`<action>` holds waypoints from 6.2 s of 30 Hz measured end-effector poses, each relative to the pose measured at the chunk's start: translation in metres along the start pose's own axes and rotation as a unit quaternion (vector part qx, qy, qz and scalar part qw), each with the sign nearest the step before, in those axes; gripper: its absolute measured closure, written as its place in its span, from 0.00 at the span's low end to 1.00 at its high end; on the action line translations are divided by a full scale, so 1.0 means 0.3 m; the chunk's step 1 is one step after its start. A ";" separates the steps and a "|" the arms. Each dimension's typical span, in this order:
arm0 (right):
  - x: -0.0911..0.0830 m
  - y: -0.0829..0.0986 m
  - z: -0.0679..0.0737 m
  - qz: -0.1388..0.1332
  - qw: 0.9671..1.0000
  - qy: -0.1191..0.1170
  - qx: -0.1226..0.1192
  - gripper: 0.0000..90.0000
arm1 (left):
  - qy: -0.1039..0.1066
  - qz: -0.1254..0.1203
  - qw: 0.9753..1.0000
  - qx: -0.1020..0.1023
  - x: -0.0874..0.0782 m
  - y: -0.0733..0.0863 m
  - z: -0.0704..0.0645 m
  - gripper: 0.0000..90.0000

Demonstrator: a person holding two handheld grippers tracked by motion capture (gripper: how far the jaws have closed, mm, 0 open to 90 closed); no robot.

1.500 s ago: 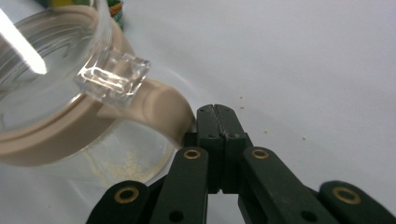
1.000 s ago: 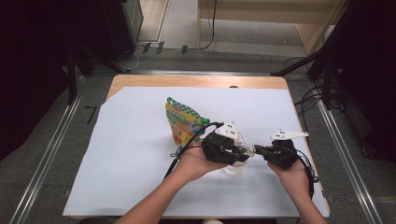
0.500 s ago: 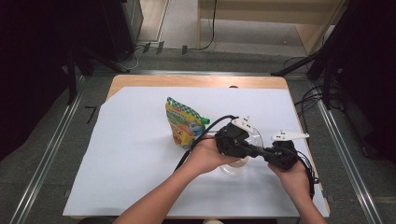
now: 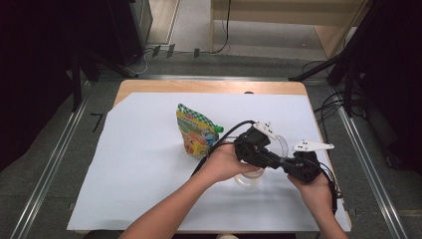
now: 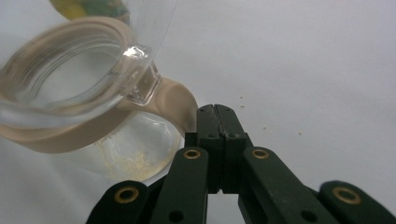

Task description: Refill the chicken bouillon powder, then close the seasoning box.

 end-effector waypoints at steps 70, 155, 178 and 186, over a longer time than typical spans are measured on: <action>0.143 0.005 0.512 0.037 0.977 -0.177 -0.115 0.62 | -0.106 -0.069 0.984 -0.125 -0.578 0.439 0.188 0.54; 0.280 0.014 0.531 0.015 0.982 -0.159 -0.105 0.61 | -0.105 -0.082 0.985 -0.111 -0.621 0.341 0.194 1.00; 0.317 -0.005 0.520 -0.033 0.991 -0.100 -0.078 0.83 | -0.033 -0.069 0.995 -0.059 -0.671 0.267 -0.058 1.00; 0.304 -0.011 0.520 -0.071 0.989 -0.095 -0.089 0.76 | -0.013 -0.063 0.996 -0.066 -0.661 0.265 -0.081 1.00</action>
Point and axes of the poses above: each handheld gripper's, and its own axes: x roughly forward along the jaws, y roughly out of its underside, z roughly to its left, the point moved 3 cm from there along x, roughly forward along the jaws, and after that the axes turned 1 degree about y, right-handed, at the moved point
